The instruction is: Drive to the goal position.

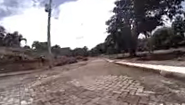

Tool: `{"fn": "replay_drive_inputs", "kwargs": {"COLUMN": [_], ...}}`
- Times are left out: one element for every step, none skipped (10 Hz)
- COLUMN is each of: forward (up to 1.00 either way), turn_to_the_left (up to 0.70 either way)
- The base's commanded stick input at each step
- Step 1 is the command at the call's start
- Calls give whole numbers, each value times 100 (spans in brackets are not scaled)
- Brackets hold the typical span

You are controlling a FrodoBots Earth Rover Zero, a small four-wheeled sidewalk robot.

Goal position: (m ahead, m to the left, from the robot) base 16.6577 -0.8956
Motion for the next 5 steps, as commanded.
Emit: {"fn": "replay_drive_inputs", "kwargs": {"forward": [100, 100, 100, 100, 100], "turn_to_the_left": [0, 0, 0, 0, 0]}}
